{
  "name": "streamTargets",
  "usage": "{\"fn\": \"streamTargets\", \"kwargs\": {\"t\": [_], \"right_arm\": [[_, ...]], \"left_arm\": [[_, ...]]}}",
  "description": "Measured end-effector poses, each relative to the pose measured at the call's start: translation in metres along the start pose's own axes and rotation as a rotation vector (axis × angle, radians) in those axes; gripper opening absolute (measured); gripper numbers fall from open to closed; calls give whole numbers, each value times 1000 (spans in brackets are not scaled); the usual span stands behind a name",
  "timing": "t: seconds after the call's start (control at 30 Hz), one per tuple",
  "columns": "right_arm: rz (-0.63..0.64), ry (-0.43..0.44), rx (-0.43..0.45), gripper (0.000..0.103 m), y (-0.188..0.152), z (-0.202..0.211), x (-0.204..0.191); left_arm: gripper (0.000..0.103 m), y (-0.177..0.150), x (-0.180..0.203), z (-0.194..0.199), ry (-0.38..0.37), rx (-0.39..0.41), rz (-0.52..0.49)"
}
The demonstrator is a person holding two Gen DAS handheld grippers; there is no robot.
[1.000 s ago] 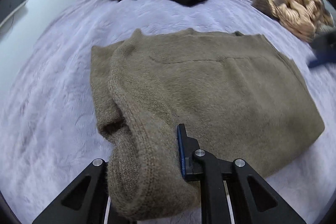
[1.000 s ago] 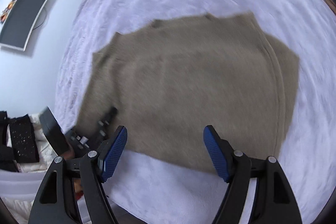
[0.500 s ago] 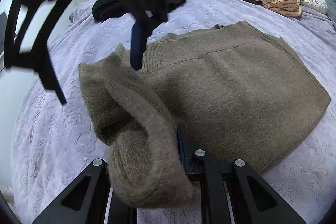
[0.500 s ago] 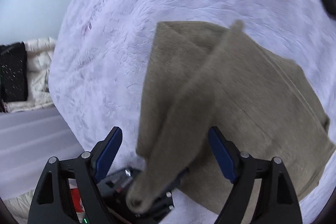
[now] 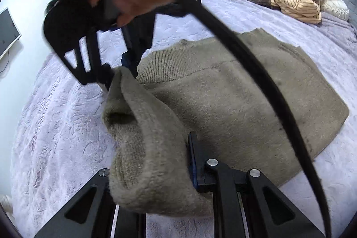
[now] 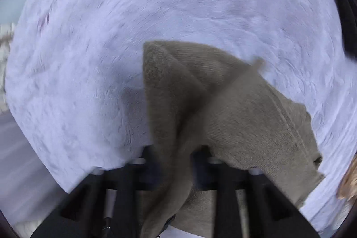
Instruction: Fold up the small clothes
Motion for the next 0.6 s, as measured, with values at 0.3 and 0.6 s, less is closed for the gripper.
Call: {"fn": "streamTargets", "kwargs": {"t": [0.3, 0.6], "right_arm": [[-100, 344, 291, 16, -62, 88, 46], [-185, 479, 588, 16, -169, 177, 151]], "left_arm": [[17, 45, 35, 51, -51, 93, -46], [17, 91, 140, 94, -147, 201, -208]]}}
Point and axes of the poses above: each gripper's, at about its wrist camera, not at the fingertips, and z roughly against the way its jaws point, x to its right, y to its top, the point moved 6 cm from there along -z, roughly the way its jaws point, and after that the axes turned 5 degrees about y, right-handed, at the moved point
